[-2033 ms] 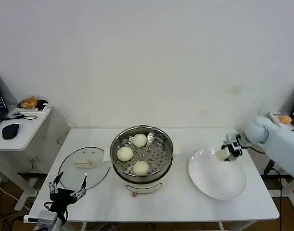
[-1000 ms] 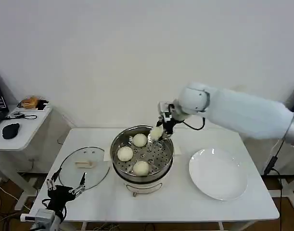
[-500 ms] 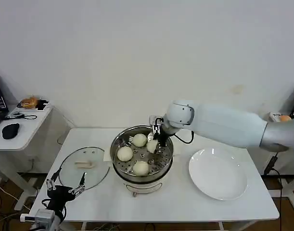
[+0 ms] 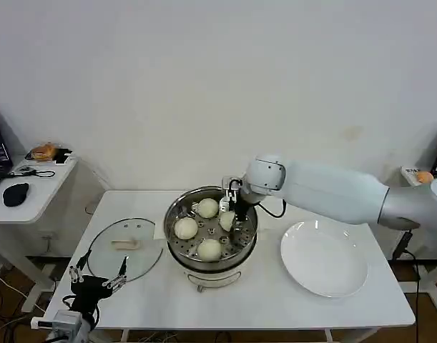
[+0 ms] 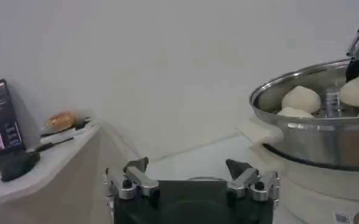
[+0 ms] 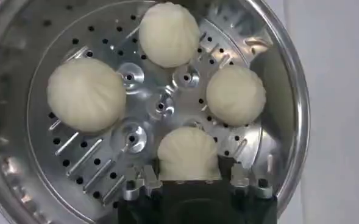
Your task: Take steamed baozi put them in steamer then cover it.
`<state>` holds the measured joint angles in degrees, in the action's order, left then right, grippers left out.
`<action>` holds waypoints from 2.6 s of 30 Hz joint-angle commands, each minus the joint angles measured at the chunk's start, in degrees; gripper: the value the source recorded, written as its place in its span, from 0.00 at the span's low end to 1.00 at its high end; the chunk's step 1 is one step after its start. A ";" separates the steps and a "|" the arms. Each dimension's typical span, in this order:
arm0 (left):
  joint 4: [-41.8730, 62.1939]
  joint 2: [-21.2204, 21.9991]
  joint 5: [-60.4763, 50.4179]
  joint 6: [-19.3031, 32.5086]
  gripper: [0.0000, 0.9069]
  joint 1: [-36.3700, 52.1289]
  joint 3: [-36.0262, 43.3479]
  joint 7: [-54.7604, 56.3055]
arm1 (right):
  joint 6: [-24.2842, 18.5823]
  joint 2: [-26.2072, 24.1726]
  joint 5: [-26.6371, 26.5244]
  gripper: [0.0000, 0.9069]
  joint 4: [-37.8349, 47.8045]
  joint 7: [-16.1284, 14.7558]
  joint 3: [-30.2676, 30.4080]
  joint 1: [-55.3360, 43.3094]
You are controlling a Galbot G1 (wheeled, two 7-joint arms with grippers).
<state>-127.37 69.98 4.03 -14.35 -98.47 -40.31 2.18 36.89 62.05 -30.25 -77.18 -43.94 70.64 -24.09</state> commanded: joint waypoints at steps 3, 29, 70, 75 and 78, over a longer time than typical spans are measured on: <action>0.52 0.07 -0.01 0.08 1.00 0.24 0.12 0.00 | -0.86 -5.09 -2.09 1.00 -6.17 2.98 -5.53 -0.41; 3.48 1.09 -2.84 2.31 1.00 1.54 2.02 0.31 | -35.58 -8.07 19.20 1.00 -30.66 41.22 -89.25 85.13; 41.83 -10.67 -65.26 14.69 1.00 26.50 9.59 4.76 | -43.01 20.13 22.30 1.00 -41.74 33.19 -126.09 120.56; 44.78 -10.20 -65.40 14.65 1.00 29.28 11.57 4.73 | -42.98 20.54 22.38 1.00 -41.86 33.13 -126.07 120.48; 46.20 -9.83 -65.62 14.63 1.00 30.52 12.62 4.74 | -43.01 20.70 22.41 1.00 -41.88 33.09 -126.33 120.65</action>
<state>-88.18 60.43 -58.22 -0.20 -74.85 -30.49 6.39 -5.70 81.86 -7.58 -118.57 -10.84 -53.86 94.74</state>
